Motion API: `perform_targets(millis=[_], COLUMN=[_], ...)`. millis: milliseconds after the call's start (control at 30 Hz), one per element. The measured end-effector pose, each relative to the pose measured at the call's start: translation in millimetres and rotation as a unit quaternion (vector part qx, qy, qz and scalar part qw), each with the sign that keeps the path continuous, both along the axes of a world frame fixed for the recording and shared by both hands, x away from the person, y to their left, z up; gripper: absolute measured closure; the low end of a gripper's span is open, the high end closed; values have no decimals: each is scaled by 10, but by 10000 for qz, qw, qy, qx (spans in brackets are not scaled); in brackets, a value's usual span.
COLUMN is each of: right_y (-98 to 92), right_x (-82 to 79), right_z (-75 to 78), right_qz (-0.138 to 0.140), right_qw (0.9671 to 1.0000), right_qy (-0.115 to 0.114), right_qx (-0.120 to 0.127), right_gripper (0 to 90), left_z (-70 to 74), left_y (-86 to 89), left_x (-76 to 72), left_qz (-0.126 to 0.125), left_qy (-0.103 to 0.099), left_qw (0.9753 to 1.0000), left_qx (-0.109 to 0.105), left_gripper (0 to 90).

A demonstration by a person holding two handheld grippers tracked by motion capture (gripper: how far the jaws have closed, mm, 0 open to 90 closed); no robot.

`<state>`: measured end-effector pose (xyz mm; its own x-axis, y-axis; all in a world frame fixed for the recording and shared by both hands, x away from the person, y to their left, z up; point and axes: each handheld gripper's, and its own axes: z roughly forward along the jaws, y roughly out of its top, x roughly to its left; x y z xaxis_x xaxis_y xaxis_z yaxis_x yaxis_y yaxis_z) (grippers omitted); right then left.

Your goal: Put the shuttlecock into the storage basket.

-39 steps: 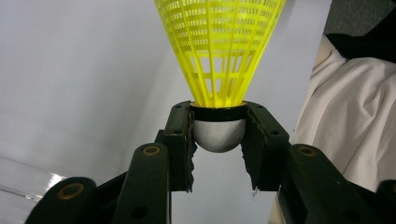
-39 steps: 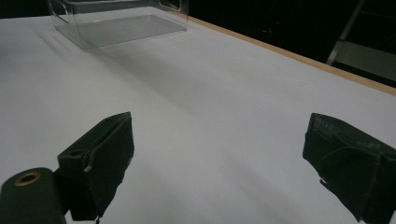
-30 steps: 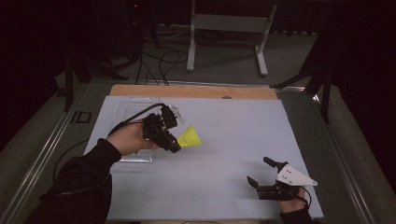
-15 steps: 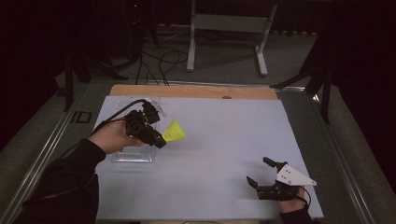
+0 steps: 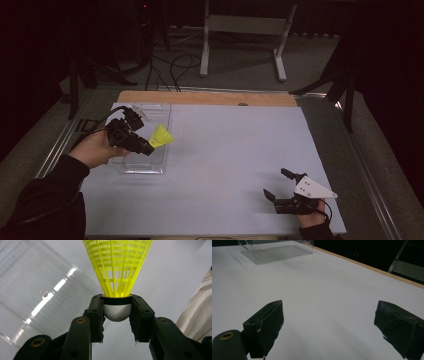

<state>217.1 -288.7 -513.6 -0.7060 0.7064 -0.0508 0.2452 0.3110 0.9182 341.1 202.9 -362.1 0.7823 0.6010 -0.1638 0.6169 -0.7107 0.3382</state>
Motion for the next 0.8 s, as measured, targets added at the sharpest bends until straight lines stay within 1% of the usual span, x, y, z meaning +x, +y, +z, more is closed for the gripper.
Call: perform_targets(millis=[100,133,167,200,233,267,300,333,367,400,433,467,500,533,567,633,733,767,800], right_y=[3,3,1,1,1,1,1,1,3,3,3,3,3,2,2,3,5,5,5], right_x=[-5,-5,-4,-4,-1,-1,-2,-2,-4,-5,-3,-3,-2,-1,-1,2,2,0,0], right_z=[6,6,5,5,2,2,3,3,4,5,5,5,4,4,2,0,2,2,3], right_qz=[-4,-4,2,2,-6,-6,0,3,5,3,4,4,-1,6,4,9,11,11,13], right_qw=[10000,10000,10000,10000,10000,10000,10000,10000,10000,10000,10000,10000,10000,10000,10000,10000,10000,10000,10000], right_qy=[-9,-9,-15,-15,-4,-4,-3,-3,-6,-6,-8,-8,-5,8,27,28,13,11,11], right_qx=[8,8,11,11,15,15,16,18,18,12,22,22,16,16,16,10,11,9,9], right_gripper=[90,90,90,90,90,90,90,90,90,90,90,90,90,90,90,90,90,90,90], left_z=[-9,-9,-6,-6,-6,-6,-8,-12,-20,-20,-34,-34,-45,-45,-62,-84,-92,-95,-99], left_y=[110,110,188,188,261,261,340,381,417,417,487,487,547,547,589,609,634,643,653], left_x=[-3,-3,-1,-1,-1,-1,4,10,13,13,20,20,20,20,15,5,-5,-8,-8], left_qz=[167,167,255,255,418,418,489,590,619,619,750,750,855,855,938,1001,1058,1103,1185], left_qy=[2,2,4,4,-39,-39,-32,-37,-35,-35,-42,-42,-56,-56,-41,-35,-84,-89,-128], left_qw=[9999,9999,9997,9997,9991,9991,9988,9982,9980,9980,9971,9971,9963,9963,9954,9947,9941,9937,9927], left_qx=[-3,-3,7,7,57,57,58,69,98,98,94,94,109,109,166,226,223,189,199], left_gripper=[654,655,655,654,655,655,655,655,655,655,655,655,655,655,655,655,655,655,655])
